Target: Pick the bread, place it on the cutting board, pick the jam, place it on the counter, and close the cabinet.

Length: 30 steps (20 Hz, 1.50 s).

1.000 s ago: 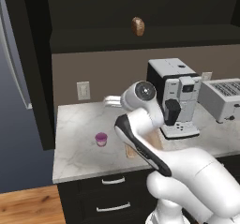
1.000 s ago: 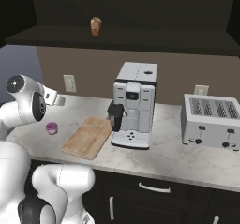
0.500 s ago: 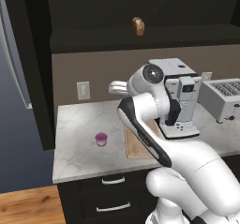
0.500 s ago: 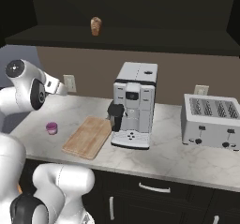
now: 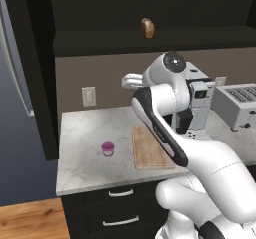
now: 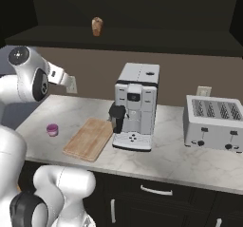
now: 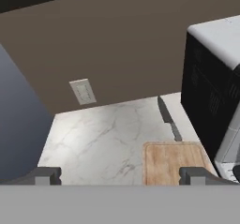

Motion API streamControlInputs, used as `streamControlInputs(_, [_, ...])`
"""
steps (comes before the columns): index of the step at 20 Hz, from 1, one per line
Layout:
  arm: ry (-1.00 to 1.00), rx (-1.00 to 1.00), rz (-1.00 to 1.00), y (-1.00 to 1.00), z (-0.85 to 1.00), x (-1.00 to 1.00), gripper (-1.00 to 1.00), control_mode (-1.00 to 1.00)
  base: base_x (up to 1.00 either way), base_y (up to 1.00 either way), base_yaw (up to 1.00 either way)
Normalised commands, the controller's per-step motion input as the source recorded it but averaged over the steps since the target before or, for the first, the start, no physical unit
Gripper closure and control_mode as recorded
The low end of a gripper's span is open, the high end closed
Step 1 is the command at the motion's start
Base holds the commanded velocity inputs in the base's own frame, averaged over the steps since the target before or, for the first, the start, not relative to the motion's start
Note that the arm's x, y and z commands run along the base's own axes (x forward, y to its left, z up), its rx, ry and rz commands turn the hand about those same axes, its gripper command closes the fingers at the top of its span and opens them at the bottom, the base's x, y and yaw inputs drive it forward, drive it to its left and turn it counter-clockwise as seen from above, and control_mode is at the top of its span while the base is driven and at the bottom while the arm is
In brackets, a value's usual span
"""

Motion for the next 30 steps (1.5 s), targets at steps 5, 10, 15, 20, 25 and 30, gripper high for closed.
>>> streamControlInputs(5, [0.00,0.00,0.10,-0.14,0.19,0.00,-1.00,-1.00,0.00,0.00,0.00])
streamControlInputs(10, [0.00,0.00,0.11,-0.19,0.09,-0.03,-1.00,-1.00,0.00,0.00,0.00])
streamControlInputs(15, [0.00,0.00,0.09,-0.23,0.08,-0.06,-1.00,-1.00,0.00,0.00,0.00])
streamControlInputs(20, [-0.06,-0.03,0.01,-0.14,0.12,-0.19,-1.00,-1.00,0.00,0.00,0.00])
streamControlInputs(25, [-0.09,-0.06,0.00,-0.07,0.17,-0.23,-1.00,-1.00,0.00,0.00,0.00])
streamControlInputs(30, [-0.06,-0.01,0.00,-0.04,0.24,-0.11,-1.00,-1.00,0.00,0.00,0.00])
